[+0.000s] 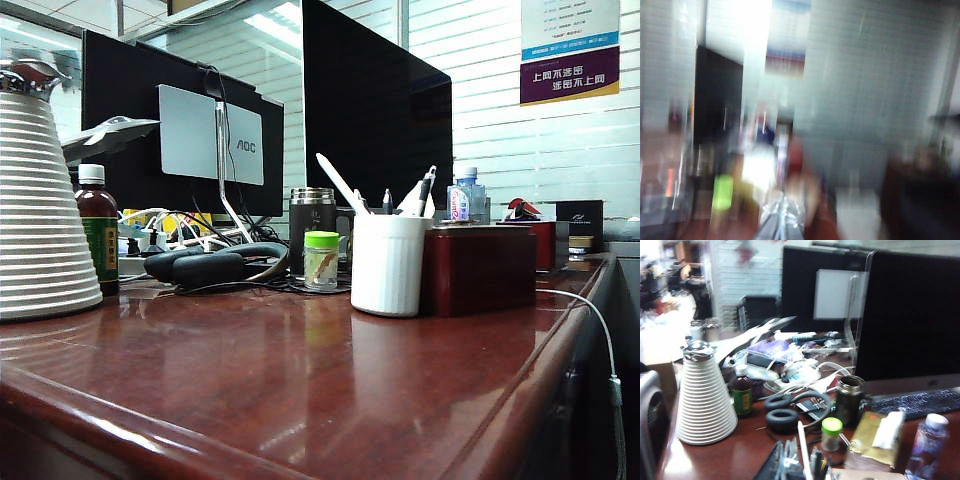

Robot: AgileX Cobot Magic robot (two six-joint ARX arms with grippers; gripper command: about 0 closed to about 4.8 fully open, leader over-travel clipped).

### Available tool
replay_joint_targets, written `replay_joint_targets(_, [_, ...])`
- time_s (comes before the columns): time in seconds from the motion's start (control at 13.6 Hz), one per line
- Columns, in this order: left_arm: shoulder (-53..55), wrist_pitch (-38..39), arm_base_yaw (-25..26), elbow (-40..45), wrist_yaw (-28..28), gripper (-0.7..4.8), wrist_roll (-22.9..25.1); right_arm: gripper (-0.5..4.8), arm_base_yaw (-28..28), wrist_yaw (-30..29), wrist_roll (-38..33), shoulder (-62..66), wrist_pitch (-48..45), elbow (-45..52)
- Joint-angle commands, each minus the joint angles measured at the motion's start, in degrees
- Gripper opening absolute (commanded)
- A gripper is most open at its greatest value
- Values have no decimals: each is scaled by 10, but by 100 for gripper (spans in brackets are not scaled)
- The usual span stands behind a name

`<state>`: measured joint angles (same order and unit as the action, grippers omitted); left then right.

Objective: Pick up all the pens on the desk and put them into the pen holder one by one.

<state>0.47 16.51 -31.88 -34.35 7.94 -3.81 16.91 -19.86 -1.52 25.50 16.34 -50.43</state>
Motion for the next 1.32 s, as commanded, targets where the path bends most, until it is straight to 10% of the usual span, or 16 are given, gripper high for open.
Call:
replay_joint_targets(0.07, [5,59,1,21,12,-6,0,-7,3,21,-33,-140,27,97])
replay_joint_targets(0.74, [3,-97,0,305,-13,-6,-27,-7,1,64,-99,-222,-150,421])
replay_joint_targets(1.32, [3,-83,0,339,-89,-5,-59,-7,1,99,-52,-221,-117,502])
